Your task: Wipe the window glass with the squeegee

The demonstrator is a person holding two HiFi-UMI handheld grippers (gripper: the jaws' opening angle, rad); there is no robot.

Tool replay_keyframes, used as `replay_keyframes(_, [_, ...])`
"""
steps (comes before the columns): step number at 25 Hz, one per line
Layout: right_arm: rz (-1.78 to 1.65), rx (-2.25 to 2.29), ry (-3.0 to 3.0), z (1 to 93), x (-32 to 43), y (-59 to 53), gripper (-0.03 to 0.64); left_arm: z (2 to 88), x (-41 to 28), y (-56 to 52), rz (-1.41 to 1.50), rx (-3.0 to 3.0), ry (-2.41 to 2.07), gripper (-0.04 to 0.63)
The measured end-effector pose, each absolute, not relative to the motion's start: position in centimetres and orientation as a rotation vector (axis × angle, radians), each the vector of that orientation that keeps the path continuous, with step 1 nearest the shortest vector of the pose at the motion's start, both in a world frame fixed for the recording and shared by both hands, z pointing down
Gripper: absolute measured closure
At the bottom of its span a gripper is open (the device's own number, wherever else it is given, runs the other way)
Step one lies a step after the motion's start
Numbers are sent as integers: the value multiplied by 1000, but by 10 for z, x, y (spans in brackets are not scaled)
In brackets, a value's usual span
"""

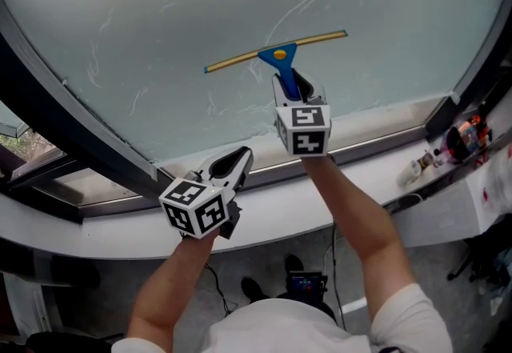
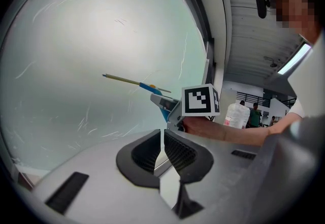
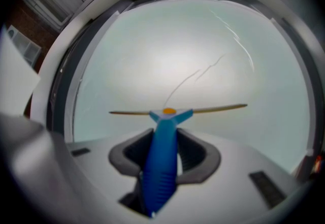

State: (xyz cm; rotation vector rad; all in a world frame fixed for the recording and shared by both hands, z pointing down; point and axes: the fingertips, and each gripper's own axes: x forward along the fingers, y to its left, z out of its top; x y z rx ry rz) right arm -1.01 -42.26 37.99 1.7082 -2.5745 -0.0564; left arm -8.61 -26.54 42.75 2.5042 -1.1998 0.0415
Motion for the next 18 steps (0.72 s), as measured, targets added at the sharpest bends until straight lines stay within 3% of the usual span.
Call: replay_keyframes(18, [-19,1706,-2567,429,-7,-423,466,473,-80,-270,113,2448,-1165,549])
